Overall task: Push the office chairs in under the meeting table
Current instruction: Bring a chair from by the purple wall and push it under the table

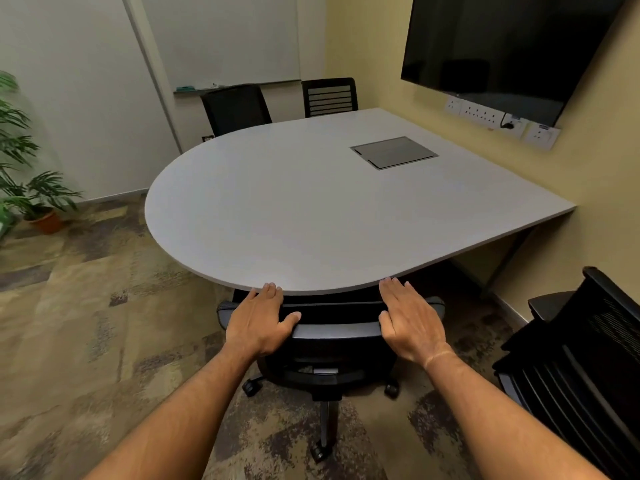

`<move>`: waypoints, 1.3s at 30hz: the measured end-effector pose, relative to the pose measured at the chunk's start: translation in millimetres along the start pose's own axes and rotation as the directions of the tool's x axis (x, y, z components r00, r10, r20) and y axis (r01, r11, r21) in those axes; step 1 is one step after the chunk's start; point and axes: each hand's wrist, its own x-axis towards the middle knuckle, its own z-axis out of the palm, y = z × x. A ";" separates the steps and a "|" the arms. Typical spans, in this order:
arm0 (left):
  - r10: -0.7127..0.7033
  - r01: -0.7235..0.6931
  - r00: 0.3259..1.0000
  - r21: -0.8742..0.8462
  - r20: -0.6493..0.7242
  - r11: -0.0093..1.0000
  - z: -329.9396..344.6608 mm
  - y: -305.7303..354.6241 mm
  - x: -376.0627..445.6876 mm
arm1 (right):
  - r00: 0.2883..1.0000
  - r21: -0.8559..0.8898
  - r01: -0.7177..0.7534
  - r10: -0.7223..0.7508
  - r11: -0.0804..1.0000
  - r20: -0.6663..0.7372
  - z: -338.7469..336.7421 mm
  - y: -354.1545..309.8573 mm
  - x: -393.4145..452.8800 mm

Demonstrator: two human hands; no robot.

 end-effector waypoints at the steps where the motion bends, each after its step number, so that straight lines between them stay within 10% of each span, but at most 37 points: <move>1: -0.002 0.002 1.000 -0.004 -0.006 1.000 -0.4 1.1 3.5 | 1.000 -0.005 0.000 0.000 1.000 -0.010 0.0 2.8 3.5; 39: -0.233 0.239 0.958 -0.022 0.165 0.971 -3.3 94.3 87.7 | 1.000 0.011 -0.005 0.005 1.000 0.001 -11.3 117.5 58.9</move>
